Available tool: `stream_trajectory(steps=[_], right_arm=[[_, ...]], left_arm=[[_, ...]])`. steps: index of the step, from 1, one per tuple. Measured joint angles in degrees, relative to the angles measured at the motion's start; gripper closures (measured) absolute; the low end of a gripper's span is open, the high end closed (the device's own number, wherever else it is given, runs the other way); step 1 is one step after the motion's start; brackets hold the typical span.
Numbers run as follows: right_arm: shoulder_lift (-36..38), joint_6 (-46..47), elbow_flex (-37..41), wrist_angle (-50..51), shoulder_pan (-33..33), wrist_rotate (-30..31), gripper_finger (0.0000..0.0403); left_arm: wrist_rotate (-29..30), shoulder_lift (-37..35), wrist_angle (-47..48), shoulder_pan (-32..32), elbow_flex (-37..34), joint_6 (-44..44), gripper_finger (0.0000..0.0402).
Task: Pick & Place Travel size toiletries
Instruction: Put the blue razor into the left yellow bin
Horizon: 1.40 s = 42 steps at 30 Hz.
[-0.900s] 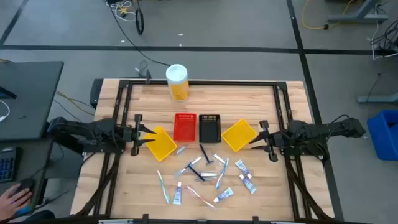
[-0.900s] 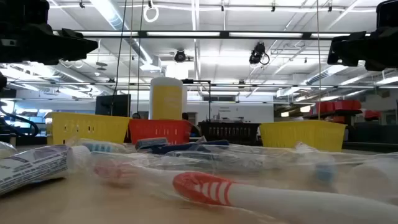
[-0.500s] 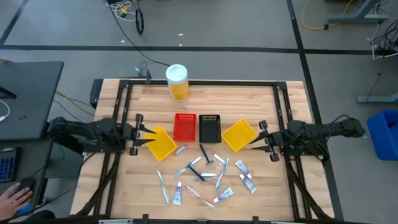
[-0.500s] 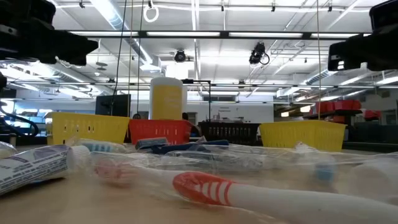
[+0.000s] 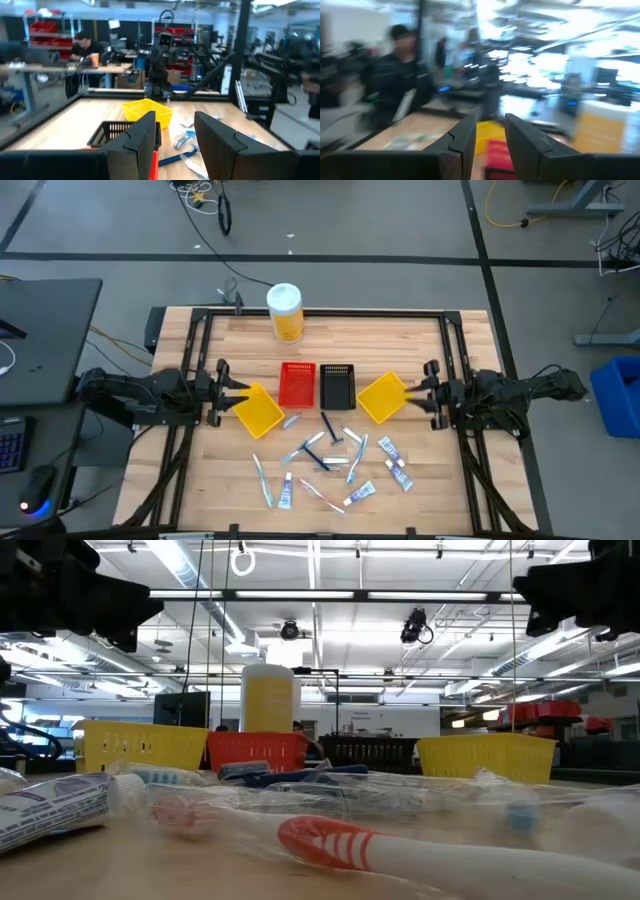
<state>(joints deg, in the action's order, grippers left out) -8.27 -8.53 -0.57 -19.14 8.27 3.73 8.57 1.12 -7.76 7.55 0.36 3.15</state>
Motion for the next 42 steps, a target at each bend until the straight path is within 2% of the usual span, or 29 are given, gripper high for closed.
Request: stream_trajectory(steps=[3, 6, 13, 17, 23, 26, 30, 35, 42], right_arm=[[0.0, 0.1, 0.0, -0.5, 0.0, 4.1, 0.0293], [-0.8, 0.7, 0.0, -1.3, 0.0, 6.9, 0.0293], [-7.5, 1.9, 0.0, -15.3, 0.0, 6.7, 0.029], [-13.6, 2.2, -2.3, -19.0, 0.0, 6.3, 0.0283], [-25.6, 2.5, -12.0, -14.3, 0.0, 6.2, 0.0274], [-31.1, 3.8, -17.1, -8.5, 0.0, 6.2, 0.0271], [-38.2, 9.3, -21.7, -2.1, 0.1, 5.7, 0.0267], [-46.3, 12.7, -23.2, -0.8, 0.2, 4.6, 0.0262], [-54.0, 13.9, -23.2, -1.3, 0.2, 4.6, 0.0244]], left_arm=[[0.3, 0.0, -0.7, 0.0, 0.0, 4.4, 0.0256], [1.2, 0.0, -2.3, 0.0, 0.0, 5.0, 0.0256], [1.3, 4.7, -12.5, 0.0, 0.3, 3.0, 0.0256], [2.3, 12.6, -15.1, 0.0, 3.4, 2.7, 0.0256], [1.8, 29.7, -15.5, 0.1, 12.7, 0.3, 0.0256], [2.5, 37.5, -10.7, 0.6, 18.9, -1.9, 0.0256], [2.8, 47.2, -0.9, 1.9, 27.8, 0.6, 0.0256], [2.8, 56.6, 6.0, 4.7, 35.6, 0.6, 0.0256], [1.7, 66.6, 5.7, 8.5, 39.9, -0.6, 0.0256]])
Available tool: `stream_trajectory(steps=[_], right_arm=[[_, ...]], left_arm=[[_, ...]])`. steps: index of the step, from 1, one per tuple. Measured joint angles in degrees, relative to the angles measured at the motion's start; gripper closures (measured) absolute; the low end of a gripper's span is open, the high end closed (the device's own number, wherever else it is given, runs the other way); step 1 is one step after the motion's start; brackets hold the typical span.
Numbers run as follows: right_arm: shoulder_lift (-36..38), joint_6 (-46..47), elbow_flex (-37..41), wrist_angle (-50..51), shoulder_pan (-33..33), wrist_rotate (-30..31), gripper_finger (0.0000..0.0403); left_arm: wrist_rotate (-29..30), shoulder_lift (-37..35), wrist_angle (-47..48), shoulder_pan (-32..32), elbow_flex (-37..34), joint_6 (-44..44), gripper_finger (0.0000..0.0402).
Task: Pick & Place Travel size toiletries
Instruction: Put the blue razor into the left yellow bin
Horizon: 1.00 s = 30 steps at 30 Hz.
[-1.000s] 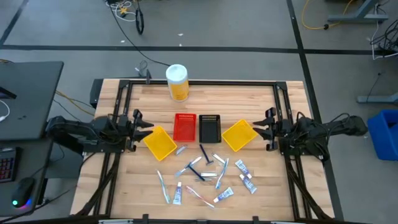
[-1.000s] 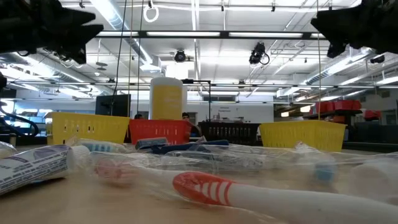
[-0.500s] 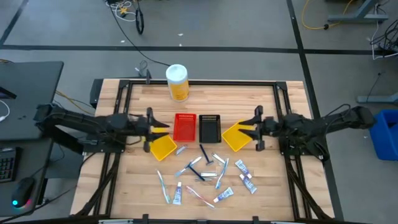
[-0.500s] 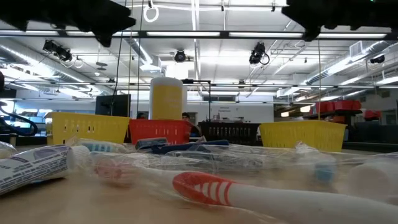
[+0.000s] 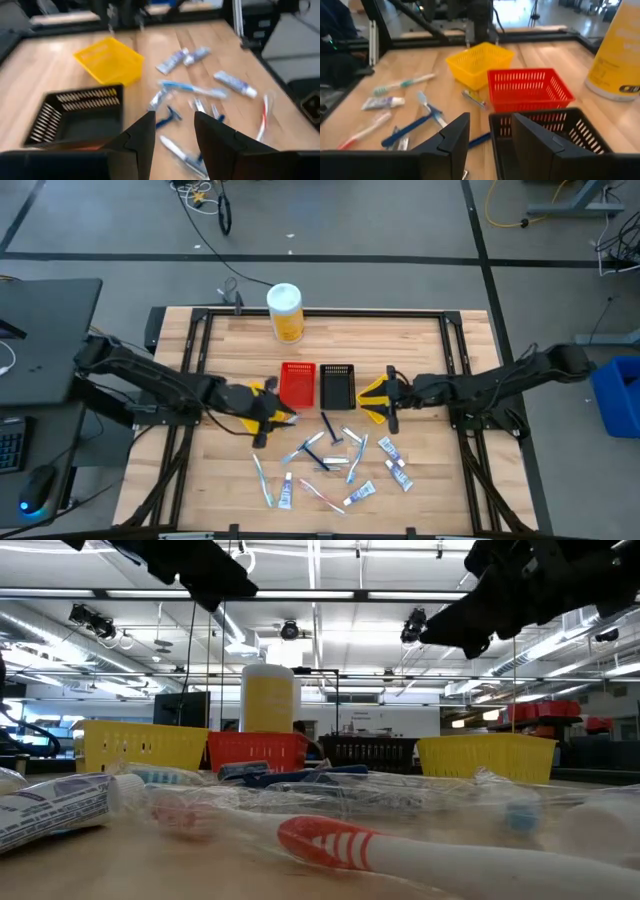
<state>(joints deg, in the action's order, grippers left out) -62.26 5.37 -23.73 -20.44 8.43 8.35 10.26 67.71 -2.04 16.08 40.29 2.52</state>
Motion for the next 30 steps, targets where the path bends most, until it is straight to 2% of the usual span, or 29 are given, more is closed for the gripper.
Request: stream_trajectory(steps=[6, 11, 17, 20, 30], right_arm=[[-2.6, -0.2, 0.0, -0.8, 0.0, 0.0, 0.0229], [-2.7, -0.2, 0.0, -0.6, 0.0, 0.0, 0.0222], [-2.7, -0.2, 0.0, -0.4, 0.0, 0.0, 0.0214], [-2.6, -0.2, 0.0, -0.2, 0.0, 0.0, 0.0212], [-2.7, -0.2, 0.0, -0.4, 0.0, 0.1, 0.0221]], left_arm=[[-1.8, 8.0, -2.4, 1.8, 2.4, 0.1, 0.0254], [-2.5, 13.3, -2.4, 1.9, 4.9, 0.2, 0.0231], [-8.7, 20.1, -3.8, 2.1, 7.7, 0.0, 0.0206], [-11.2, 23.6, -4.4, 2.2, 9.0, -0.1, 0.0205], [-13.1, 33.8, -5.7, 2.1, 13.0, -2.8, 0.0205]])
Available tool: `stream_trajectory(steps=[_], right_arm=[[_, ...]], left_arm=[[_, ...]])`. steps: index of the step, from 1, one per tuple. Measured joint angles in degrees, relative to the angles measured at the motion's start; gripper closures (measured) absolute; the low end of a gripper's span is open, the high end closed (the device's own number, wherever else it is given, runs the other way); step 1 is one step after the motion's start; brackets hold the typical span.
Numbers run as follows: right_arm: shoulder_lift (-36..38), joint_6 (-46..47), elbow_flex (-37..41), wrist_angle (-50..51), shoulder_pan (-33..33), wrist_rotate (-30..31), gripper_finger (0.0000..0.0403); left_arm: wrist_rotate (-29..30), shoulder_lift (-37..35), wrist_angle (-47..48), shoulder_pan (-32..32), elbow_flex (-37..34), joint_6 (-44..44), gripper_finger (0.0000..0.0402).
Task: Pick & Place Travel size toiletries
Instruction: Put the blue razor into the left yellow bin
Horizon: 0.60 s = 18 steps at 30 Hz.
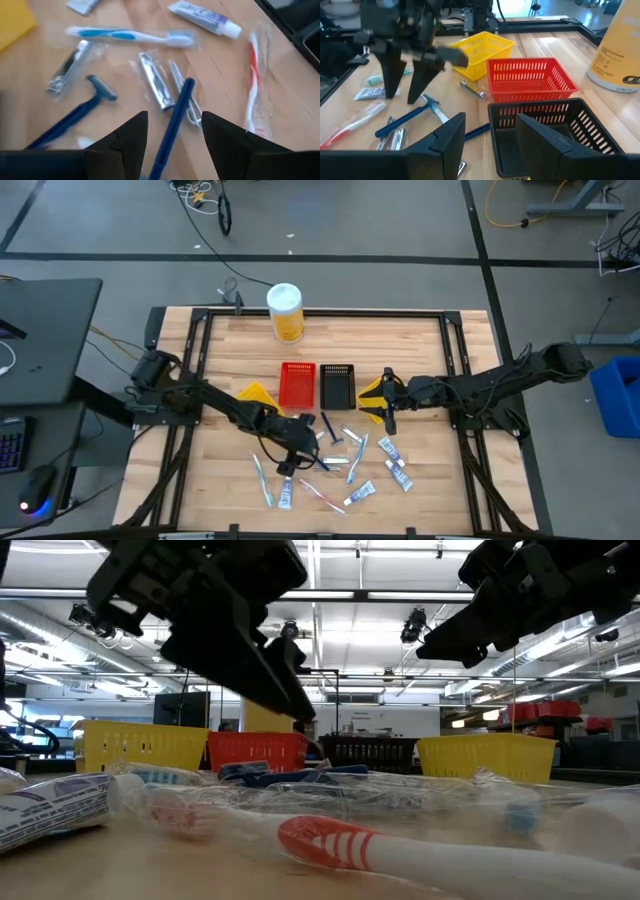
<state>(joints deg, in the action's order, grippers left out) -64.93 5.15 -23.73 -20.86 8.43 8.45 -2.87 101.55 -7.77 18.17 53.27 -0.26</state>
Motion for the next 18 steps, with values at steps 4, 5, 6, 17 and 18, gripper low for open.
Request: stream_trajectory(steps=[4, 5, 6, 17, 18], right_arm=[[0.0, 0.0, 0.0, -0.1, 0.0, 0.0, 0.0218], [0.0, 0.0, 0.0, 0.0, 0.0, 0.0, 0.0217], [0.0, 0.0, 0.0, -0.1, 0.0, 0.0, 0.0217], [0.0, 0.0, 0.0, -0.2, -0.2, 0.0, 0.0223], [0.0, 0.0, 0.0, -0.3, -0.2, 0.0, 0.0222]], left_arm=[[-1.5, 2.4, -0.9, -0.1, 0.4, -0.5, 0.0205], [-1.4, 2.9, -0.6, -0.1, 0.4, -0.7, 0.0205], [-1.2, 3.3, -0.2, -0.1, 0.4, -1.0, 0.0205], [-0.5, 7.3, 1.5, -0.3, 0.5, -4.5, 0.0209], [0.0, 7.2, 1.8, -0.3, 0.5, -4.7, 0.0214]])
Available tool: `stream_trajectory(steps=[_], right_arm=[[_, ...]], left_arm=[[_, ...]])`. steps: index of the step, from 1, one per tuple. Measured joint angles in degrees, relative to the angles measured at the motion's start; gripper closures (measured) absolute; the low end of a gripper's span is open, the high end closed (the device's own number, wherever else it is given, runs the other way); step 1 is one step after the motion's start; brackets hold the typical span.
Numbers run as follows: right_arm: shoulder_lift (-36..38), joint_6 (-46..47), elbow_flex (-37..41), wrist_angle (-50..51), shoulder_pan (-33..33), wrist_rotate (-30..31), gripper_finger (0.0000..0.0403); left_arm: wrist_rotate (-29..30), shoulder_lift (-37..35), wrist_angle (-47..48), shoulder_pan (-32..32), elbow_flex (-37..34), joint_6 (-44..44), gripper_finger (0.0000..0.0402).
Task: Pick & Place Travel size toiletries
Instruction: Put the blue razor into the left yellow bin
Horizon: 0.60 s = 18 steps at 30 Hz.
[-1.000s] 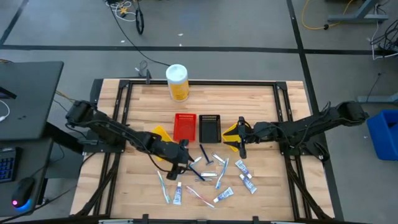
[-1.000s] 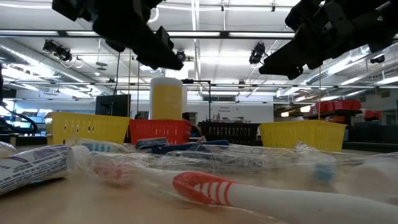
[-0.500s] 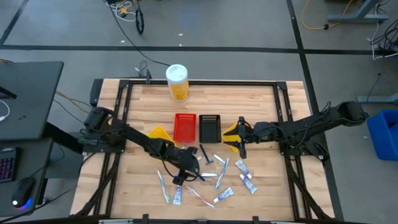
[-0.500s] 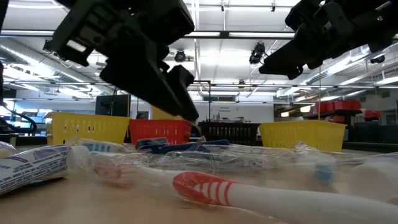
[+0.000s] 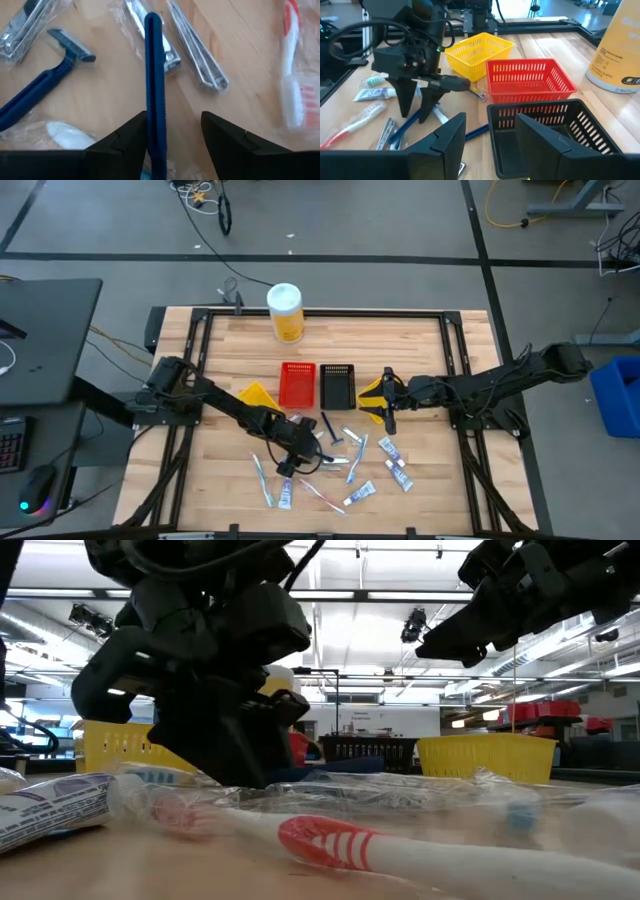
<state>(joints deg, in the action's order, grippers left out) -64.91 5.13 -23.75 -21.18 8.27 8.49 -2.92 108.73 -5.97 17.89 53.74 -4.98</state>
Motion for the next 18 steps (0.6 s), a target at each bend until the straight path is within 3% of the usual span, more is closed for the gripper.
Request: stream_trajectory(steps=[18], right_arm=[[0.0, 0.0, 0.0, 0.4, 0.0, 0.0, 0.0227]], left_arm=[[0.6, -0.1, -1.0, 0.0, -0.1, 0.3, 0.036]])
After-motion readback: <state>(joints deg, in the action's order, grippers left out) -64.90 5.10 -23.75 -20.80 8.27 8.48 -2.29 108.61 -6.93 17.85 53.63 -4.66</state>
